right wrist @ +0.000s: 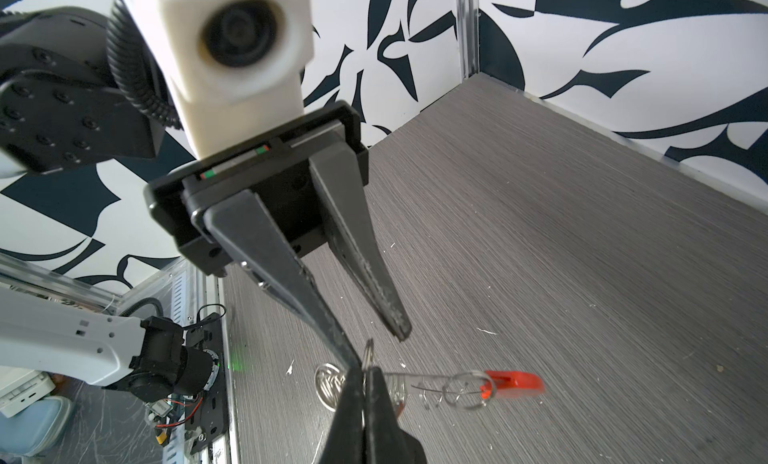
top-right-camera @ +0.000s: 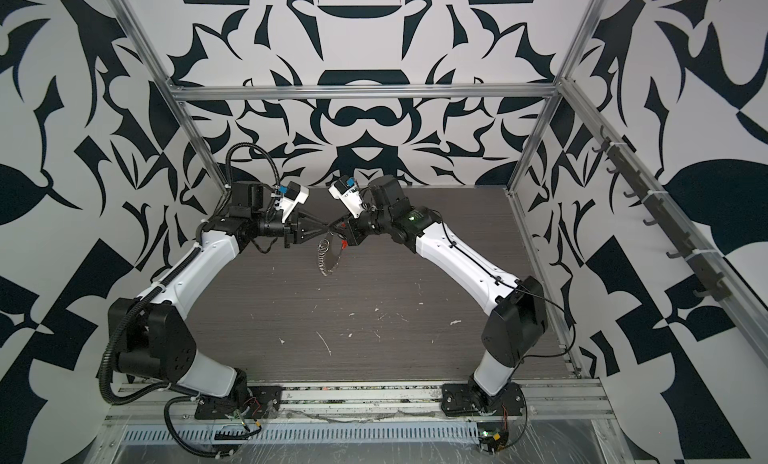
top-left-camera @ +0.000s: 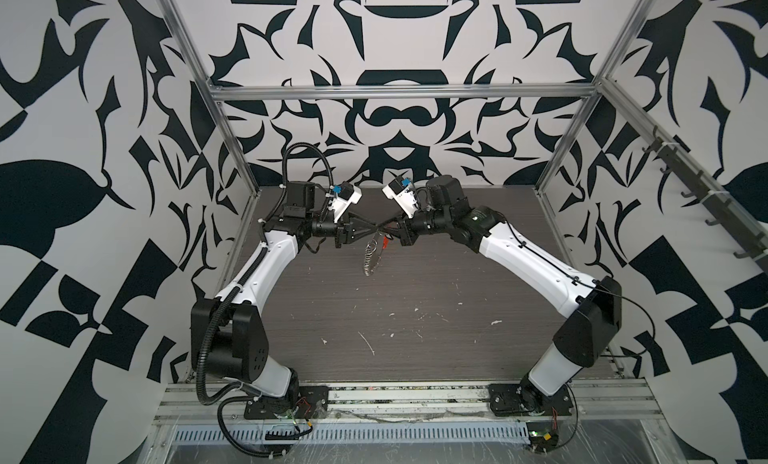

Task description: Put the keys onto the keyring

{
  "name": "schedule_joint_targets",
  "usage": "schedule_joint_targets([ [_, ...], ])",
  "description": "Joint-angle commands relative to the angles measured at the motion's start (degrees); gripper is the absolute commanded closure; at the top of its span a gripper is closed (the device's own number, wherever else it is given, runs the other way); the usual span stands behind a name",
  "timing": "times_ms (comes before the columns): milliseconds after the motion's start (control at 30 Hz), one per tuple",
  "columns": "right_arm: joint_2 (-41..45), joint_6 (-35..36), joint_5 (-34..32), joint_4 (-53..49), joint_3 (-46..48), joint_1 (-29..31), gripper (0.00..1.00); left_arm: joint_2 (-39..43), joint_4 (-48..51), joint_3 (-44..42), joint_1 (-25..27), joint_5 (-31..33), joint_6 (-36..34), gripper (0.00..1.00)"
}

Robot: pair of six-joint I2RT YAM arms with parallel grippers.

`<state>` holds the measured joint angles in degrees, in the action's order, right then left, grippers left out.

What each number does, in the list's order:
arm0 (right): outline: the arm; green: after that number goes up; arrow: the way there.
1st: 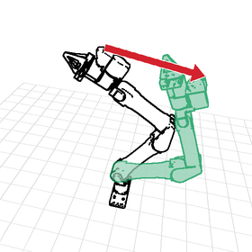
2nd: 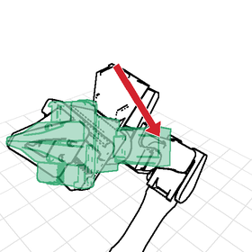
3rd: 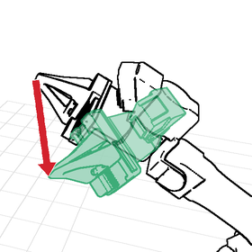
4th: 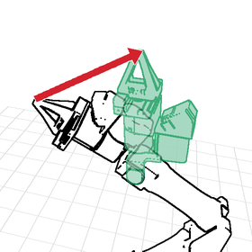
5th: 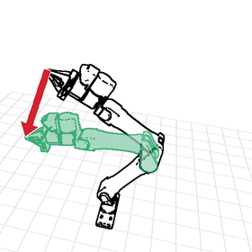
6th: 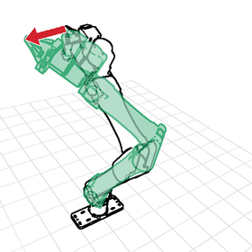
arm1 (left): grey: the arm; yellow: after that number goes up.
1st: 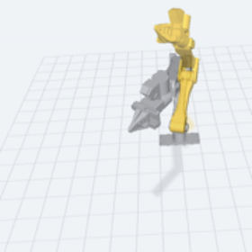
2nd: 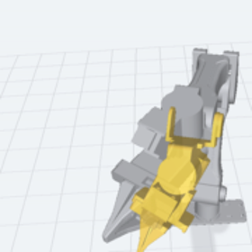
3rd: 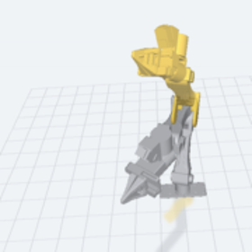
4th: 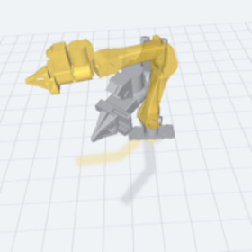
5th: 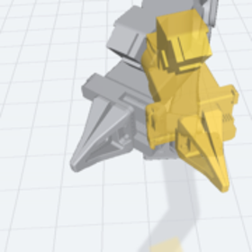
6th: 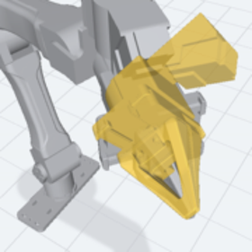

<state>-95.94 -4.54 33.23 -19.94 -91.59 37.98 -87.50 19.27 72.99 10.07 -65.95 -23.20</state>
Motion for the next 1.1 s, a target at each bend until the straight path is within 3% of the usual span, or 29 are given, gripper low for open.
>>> schedule_joint_targets([
  [0,0.76,-0.39,0.91,2.61,-2.84,0.37,1.0,1.0,0.89,-0.12,-1.88,-1.92,-0.72,0.7],
  [100,0.67,-0.41,0.97,2.47,-2.83,0.34,1.0,1.8,-2.63,-1.26,-2.51,-2.07,1.74,0.68],
  [300,0.4,-0.54,1.39,2.49,-3.5,0.43,1.0,-0.36,-1.28,0.79,-2.51,-5.36,2.79,0.76],
  [700,-0.03,-1.31,1.2,3.36,-3.76,0.61,1.0,-0.88,-0.52,0.35,-1.5,-6.22,2.81,0.72],
  [1067,-0.4,-1.27,1.07,3.16,-4.88,0.91,1.0,-2.16,1.69,1.67,-0.97,-7.86,2.81,0.76],
])
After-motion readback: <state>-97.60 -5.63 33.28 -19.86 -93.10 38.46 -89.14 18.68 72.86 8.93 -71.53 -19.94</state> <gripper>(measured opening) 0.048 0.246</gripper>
